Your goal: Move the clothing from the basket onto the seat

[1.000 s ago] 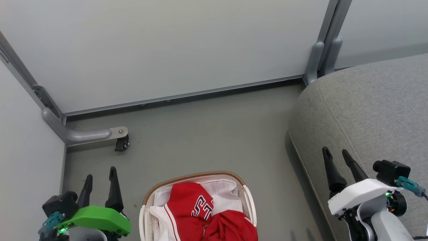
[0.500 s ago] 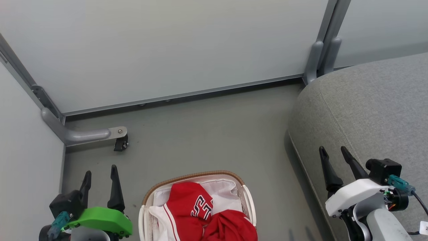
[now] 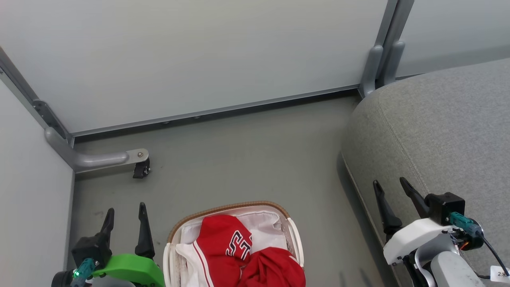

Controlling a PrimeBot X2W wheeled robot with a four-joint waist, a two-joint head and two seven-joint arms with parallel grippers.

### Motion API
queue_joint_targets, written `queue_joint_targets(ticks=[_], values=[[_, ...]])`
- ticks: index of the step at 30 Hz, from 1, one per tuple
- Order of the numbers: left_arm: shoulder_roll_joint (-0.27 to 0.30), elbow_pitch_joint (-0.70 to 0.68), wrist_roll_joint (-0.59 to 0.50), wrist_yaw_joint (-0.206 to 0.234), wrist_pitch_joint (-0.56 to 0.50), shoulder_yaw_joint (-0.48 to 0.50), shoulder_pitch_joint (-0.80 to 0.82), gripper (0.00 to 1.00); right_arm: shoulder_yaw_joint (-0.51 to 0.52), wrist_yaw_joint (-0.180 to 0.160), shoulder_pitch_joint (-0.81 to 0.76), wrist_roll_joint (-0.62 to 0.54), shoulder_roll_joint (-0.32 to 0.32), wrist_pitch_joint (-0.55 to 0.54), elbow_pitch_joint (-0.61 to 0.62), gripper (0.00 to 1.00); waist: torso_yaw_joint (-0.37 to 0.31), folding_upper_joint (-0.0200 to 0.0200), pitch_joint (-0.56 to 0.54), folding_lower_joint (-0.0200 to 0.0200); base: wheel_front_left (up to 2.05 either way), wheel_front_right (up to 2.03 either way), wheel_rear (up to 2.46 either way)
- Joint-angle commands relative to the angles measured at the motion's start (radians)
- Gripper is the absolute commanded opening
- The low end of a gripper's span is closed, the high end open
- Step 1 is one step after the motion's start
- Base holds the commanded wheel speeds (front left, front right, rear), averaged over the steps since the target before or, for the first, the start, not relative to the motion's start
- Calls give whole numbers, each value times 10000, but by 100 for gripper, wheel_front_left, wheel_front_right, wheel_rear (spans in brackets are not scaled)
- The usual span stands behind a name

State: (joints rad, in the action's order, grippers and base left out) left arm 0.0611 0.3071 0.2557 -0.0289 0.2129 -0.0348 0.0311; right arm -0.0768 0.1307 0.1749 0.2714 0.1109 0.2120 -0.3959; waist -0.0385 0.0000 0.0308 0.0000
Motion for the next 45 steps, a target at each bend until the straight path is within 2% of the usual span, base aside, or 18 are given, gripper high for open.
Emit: queue_joint_targets(ticks=[1,7,11,26,35,45], values=[[-5,19,-195,-68,90,-24,-6,100,-47,0,174,-198,91,108,32,100,-38,0,148,0,0,0,0],[-95,613,-265,-255,207,-259,586,100,-235,-1,571,-556,157,213,199,100,-257,0,998,0,0,0,0],[-103,1198,-18,-406,275,-829,1227,100,-423,-1,984,-728,175,307,350,100,-498,0,1803,0,0,0,0],[-72,4702,-417,-773,550,-3030,4393,100,-1046,-3,2390,-1492,82,553,1492,100,-1697,0,5284,0,0,0,0],[-65,6006,386,-1000,517,-4767,5423,100,-1238,-3,2793,-1290,-126,548,1990,100,-2006,0,6590,0,0,0,0],[-71,7203,2033,-1025,513,-6888,6324,100,-1353,-4,3121,-1344,-143,548,2209,100,-2165,0,7571,0,0,0,0]])
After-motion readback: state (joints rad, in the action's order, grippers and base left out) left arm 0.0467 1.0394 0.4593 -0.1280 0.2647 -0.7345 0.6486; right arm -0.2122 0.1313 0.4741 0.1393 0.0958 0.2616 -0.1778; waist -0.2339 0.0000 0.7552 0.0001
